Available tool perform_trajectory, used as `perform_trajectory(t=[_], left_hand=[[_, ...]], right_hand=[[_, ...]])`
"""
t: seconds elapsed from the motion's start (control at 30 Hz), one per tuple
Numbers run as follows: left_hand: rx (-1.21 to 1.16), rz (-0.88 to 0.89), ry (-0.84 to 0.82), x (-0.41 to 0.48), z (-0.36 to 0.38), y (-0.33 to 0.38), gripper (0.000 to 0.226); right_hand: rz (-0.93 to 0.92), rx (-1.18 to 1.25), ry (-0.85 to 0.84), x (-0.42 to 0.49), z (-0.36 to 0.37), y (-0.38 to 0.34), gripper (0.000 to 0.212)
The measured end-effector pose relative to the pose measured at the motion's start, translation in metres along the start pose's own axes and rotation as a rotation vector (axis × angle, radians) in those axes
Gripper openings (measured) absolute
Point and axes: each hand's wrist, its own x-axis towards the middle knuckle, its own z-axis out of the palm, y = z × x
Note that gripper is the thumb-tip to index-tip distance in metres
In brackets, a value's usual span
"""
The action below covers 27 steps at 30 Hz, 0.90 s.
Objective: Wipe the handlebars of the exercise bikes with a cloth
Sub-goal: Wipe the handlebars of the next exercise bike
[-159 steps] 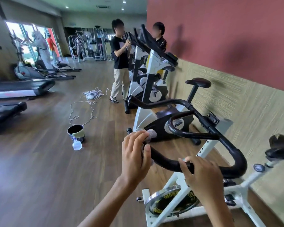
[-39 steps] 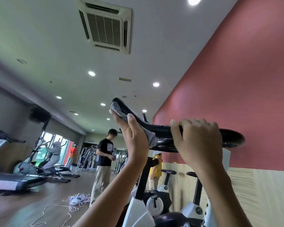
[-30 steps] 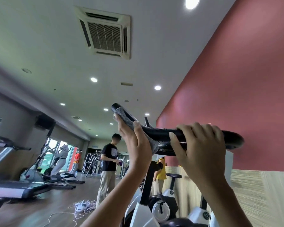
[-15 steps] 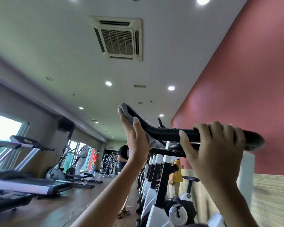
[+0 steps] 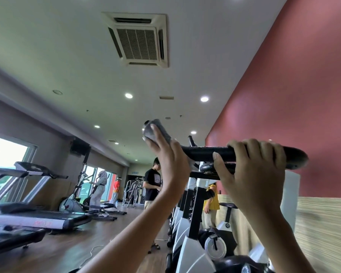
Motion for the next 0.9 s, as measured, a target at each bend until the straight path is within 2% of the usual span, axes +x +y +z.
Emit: perform_trajectory(t=[0.1, 0.3, 0.4, 0.47, 0.6, 0.73, 0.9], left_hand=[[0.038, 0.028, -0.054, -0.018, 0.006, 0.001, 0.064], [-0.099, -0.022, 0.011, 0.021, -0.01, -0.015, 0.078], [0.071, -0.04, 0.032, 0.008, -0.003, 0.001, 0.078], [0.183, 0.037, -0.015, -0.01, 0.0, -0.002, 0.075], [0.268, 0.27, -0.257, -0.016, -0.014, -0.029, 0.065], [0.488, 0.459, -0.235, -0.007, -0.02, -0.037, 0.063], [0.521, 0.483, -0.222, 0.012, -0.029, -0.02, 0.054]], right_hand=[[0.01, 0.024, -0.012, -0.001, 0.0, -0.002, 0.052], [0.036, 0.072, -0.001, 0.003, -0.003, -0.003, 0.049], [0.033, 0.059, -0.003, 0.003, -0.002, -0.004, 0.052], [0.034, 0.058, -0.006, 0.003, -0.002, -0.003, 0.053], [0.056, 0.043, -0.001, 0.002, 0.001, -0.005, 0.052], [0.051, 0.022, -0.026, 0.004, 0.0, -0.007, 0.051], [-0.042, 0.022, -0.065, 0.005, -0.006, 0.002, 0.051]])
